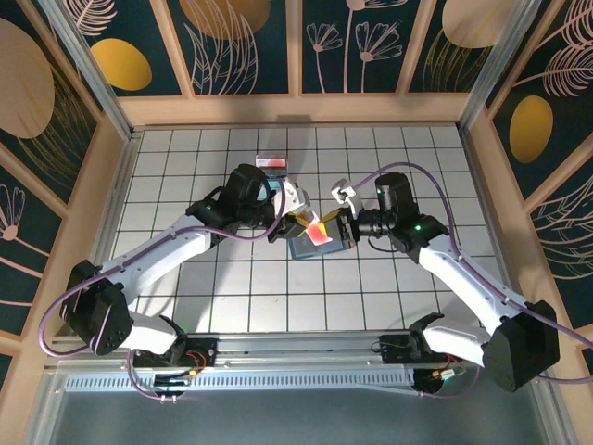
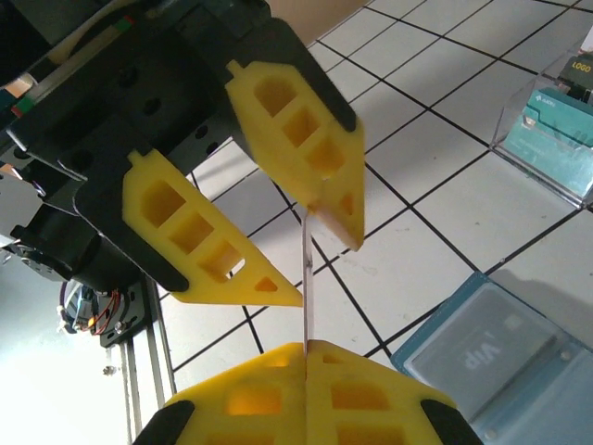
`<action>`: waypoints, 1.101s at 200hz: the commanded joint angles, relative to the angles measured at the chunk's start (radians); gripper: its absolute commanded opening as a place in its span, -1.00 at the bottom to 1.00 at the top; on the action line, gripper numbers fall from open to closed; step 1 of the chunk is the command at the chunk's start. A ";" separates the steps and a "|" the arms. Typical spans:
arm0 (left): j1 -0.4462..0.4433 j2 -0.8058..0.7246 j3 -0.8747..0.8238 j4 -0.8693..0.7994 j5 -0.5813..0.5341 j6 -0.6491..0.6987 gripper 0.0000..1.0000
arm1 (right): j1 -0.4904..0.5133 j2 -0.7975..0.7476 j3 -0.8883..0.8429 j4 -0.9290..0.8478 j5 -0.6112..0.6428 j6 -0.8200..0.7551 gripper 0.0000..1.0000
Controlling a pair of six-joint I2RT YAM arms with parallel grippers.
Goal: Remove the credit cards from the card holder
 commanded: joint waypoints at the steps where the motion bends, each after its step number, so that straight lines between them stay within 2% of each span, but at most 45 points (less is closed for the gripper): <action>1: 0.001 0.017 0.027 -0.054 0.083 0.050 -0.61 | 0.015 -0.025 0.035 0.019 -0.060 -0.014 -1.00; 8: 0.002 0.016 0.024 -0.059 0.090 0.059 -0.74 | 0.015 -0.023 0.035 0.023 -0.059 -0.013 -1.00; 17: 0.001 0.011 0.021 -0.060 0.091 0.063 -1.00 | 0.015 -0.023 0.034 0.025 -0.054 -0.013 -1.00; 37: 0.001 -0.010 0.007 -0.056 0.093 0.071 -1.00 | 0.015 -0.024 0.032 0.042 -0.017 0.002 -1.00; 67: 0.001 -0.097 -0.082 0.097 0.029 -0.013 -1.00 | 0.013 -0.067 0.000 0.104 0.127 0.051 -0.18; 98: 0.001 -0.227 -0.237 0.361 -0.150 -0.225 -1.00 | 0.009 -0.160 -0.063 0.191 0.302 0.115 0.19; 122: 0.001 -0.305 -0.322 0.511 -0.191 -0.405 -1.00 | 0.007 -0.208 -0.096 0.250 0.256 0.160 0.30; 152: 0.001 -0.381 -0.448 0.743 -0.206 -0.618 -1.00 | 0.001 -0.222 -0.166 0.411 0.192 0.247 0.43; 176: 0.002 -0.392 -0.476 0.776 -0.215 -0.672 -1.00 | -0.014 -0.182 -0.190 0.531 0.112 0.304 0.43; 220: 0.001 -0.397 -0.508 0.877 -0.122 -0.738 -1.00 | -0.063 -0.081 -0.184 0.737 -0.111 0.389 0.32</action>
